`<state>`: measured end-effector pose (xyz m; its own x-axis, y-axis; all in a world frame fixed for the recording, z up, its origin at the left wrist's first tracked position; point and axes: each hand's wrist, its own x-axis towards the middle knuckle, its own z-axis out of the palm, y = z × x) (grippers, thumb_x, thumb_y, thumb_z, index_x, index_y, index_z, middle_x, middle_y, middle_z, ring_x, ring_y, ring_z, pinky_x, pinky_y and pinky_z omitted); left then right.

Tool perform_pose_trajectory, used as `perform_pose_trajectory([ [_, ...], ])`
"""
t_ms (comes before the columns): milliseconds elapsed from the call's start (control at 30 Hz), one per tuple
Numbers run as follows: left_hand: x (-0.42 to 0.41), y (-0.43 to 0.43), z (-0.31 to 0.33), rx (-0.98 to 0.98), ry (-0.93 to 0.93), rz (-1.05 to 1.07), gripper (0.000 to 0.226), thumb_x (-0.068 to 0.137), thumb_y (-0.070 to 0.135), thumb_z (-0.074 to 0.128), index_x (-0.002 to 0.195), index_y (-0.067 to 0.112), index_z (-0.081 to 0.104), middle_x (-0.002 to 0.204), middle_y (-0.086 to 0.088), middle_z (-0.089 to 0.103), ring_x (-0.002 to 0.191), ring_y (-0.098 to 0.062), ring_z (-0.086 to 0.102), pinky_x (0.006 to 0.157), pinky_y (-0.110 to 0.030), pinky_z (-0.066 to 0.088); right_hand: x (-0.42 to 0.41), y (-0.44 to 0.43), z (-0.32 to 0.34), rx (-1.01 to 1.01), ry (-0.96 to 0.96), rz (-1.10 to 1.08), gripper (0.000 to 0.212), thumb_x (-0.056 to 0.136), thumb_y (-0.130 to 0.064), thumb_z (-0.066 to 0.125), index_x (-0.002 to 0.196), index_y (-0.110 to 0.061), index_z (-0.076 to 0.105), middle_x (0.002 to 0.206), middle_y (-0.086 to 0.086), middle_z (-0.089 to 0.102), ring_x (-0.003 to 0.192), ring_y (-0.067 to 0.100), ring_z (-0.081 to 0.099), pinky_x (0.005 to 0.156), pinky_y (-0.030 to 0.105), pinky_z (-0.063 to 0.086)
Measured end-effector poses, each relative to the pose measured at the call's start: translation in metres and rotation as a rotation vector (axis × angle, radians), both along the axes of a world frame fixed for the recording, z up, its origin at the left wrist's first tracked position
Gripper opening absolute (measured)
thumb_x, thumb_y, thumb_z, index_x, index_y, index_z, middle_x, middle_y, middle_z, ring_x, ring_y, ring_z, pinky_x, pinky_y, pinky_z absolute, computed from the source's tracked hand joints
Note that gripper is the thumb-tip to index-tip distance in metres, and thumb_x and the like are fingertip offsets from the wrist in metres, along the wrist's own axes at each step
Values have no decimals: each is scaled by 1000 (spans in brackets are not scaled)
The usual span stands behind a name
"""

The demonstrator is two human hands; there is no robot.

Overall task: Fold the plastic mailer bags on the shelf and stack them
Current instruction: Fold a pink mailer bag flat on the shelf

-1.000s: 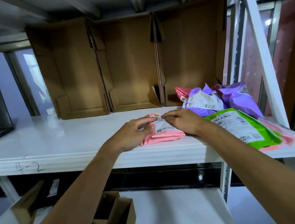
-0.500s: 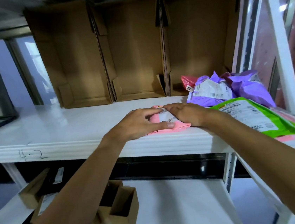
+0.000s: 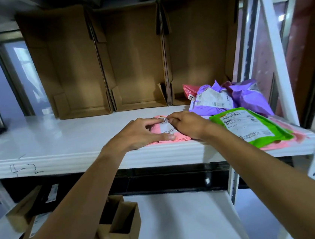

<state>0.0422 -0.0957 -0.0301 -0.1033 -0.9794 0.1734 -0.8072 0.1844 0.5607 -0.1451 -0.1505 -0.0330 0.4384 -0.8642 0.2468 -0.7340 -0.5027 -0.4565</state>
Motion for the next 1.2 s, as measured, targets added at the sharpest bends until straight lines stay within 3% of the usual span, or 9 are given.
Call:
perform_pose_trajectory([
  [133,6,-7,-4,-53,132,-4,67,71,82,62,125,44,67,136,18,59,125,-10,53,102,-31,45,-2,2,-1,77,-145,31,36,103,-25,44,134,-19,61,133,2,61,123,20,54,100,28,41],
  [267,12,-14,-11,-158,93,37,42,88,60,64,123,36,71,123,16,68,116,-8,58,92,-28,51,-4,1,-4,77,-323,54,34,96,-11,47,119,-17,70,93,-7,67,83,7,58,70,20,42],
  [400,14,-18,-10,-121,74,39,45,87,59,67,127,39,68,133,14,63,121,-11,56,98,-34,50,-3,0,-6,-18,-474,-25,25,89,-8,51,99,-20,71,100,-4,74,97,13,67,90,32,55],
  [600,12,-20,-10,-120,109,51,50,84,56,72,128,35,67,137,10,61,123,-13,56,95,-34,54,-5,6,-3,-72,-500,-85,29,86,-7,47,101,-18,69,96,-1,73,97,18,68,91,44,56],
  [700,11,-18,-8,-131,118,59,48,84,53,73,127,34,68,136,11,61,122,-11,56,92,-31,53,-4,6,-2,-85,-466,-70,23,93,-10,52,99,-22,71,102,-2,73,99,15,67,93,40,55],
  [833,4,-6,-6,-262,-17,48,39,91,47,67,128,33,67,138,11,61,125,-14,54,95,-31,46,-4,14,1,-159,-343,-53,18,92,-29,55,94,-25,73,82,-12,70,84,14,67,82,35,55],
  [1033,-3,-1,-8,-311,-302,52,40,100,35,47,139,33,59,135,4,65,115,-24,59,92,-32,44,5,23,4,-157,106,21,50,95,-39,28,125,-18,63,133,5,60,120,28,52,99,44,44],
  [1100,-4,-2,-8,-274,-330,61,42,101,37,44,142,34,55,144,4,58,124,-26,55,98,-34,42,7,24,1,-165,324,13,49,102,-27,24,135,-8,53,141,13,52,128,35,47,102,49,43],
  [1200,-5,-2,-8,-204,-330,65,44,104,42,40,147,36,49,150,5,51,133,-27,49,103,-35,37,7,18,-1,-154,378,0,43,106,-18,27,142,-5,44,150,13,45,136,35,41,107,49,40],
])
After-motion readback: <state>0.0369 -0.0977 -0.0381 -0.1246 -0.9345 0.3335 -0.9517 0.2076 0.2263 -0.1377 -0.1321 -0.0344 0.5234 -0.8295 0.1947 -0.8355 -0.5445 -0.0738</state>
